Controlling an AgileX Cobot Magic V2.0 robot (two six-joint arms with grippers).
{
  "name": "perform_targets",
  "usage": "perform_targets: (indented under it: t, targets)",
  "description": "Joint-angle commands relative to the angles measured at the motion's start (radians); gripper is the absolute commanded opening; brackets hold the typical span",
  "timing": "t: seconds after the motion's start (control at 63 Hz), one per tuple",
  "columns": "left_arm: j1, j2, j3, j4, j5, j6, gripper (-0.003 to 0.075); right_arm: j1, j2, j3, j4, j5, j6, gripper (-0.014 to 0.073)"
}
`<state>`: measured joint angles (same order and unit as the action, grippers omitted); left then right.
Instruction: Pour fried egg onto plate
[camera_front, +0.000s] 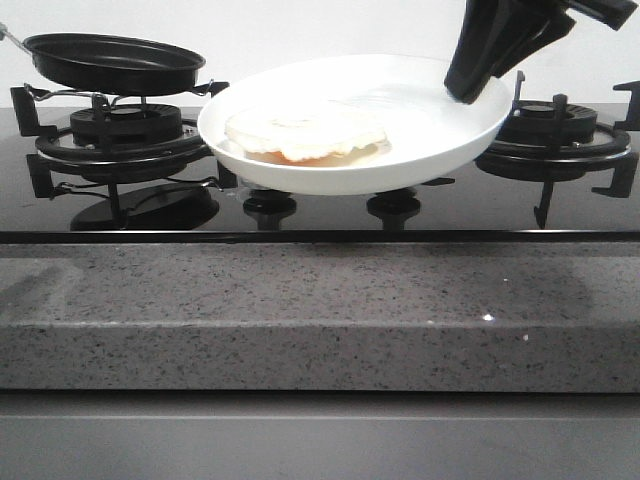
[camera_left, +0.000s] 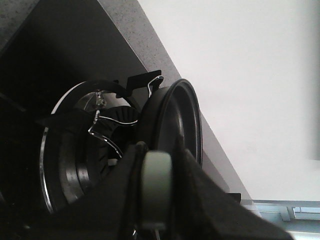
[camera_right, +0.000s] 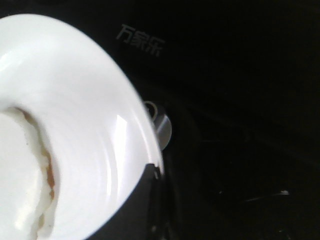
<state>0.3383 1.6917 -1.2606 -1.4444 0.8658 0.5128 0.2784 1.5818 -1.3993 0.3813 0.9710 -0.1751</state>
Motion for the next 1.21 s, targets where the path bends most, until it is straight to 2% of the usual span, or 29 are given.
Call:
perform_targets:
  t: [0.0,0.143,0.381,0.476,0.524,0.794,0.984,1.143,1.19]
  targets:
    - [-0.001,-0.03,-0.029,-0.063,-0.01,0.0,-0.002,0.001,-0.048,-0.028,0.041,-0.039,-0.005,-0.0107]
    - [-0.001,-0.027,-0.029,-0.02,-0.038,0.005,0.0008,0.001,-0.048,-0.028,0.041,-0.039,-0.005,-0.0107]
    - [-0.001,-0.027,-0.029,0.024,-0.02,0.018,0.0396,0.001,-0.048,-0.028,0.041,-0.039,-0.005,-0.0107]
    - [-0.001,-0.027,-0.029,0.03,0.003,0.02,0.0516,0.001,-0.048,-0.028,0.041,-0.039,-0.005,-0.0107]
    - [-0.001,-0.027,-0.029,0.044,0.008,0.02,0.0549,0.001,-0.048,-0.028,0.041,-0.039,-0.005,-0.0107]
    - [-0.001,-0.036,-0.029,0.172,0.132,0.02,0.0556,0.001,-0.048,-0.028,0.041,-0.039,-0.005,-0.0107]
    - [-0.001,-0.038,-0.029,0.192,0.202,0.02,0.0545,0.001,-0.048,-0.028,0.041,-0.039,-0.005,-0.0107]
    - [-0.003,-0.04,-0.029,0.205,0.275,0.022,0.044,0.001,-0.048,-0.028,0.041,-0.039,-0.005,-0.0107]
    - [-0.013,-0.04,-0.029,0.208,0.296,0.026,0.0369,0.001,-0.048,-0.028,0.041,-0.039,-0.005,-0.0107]
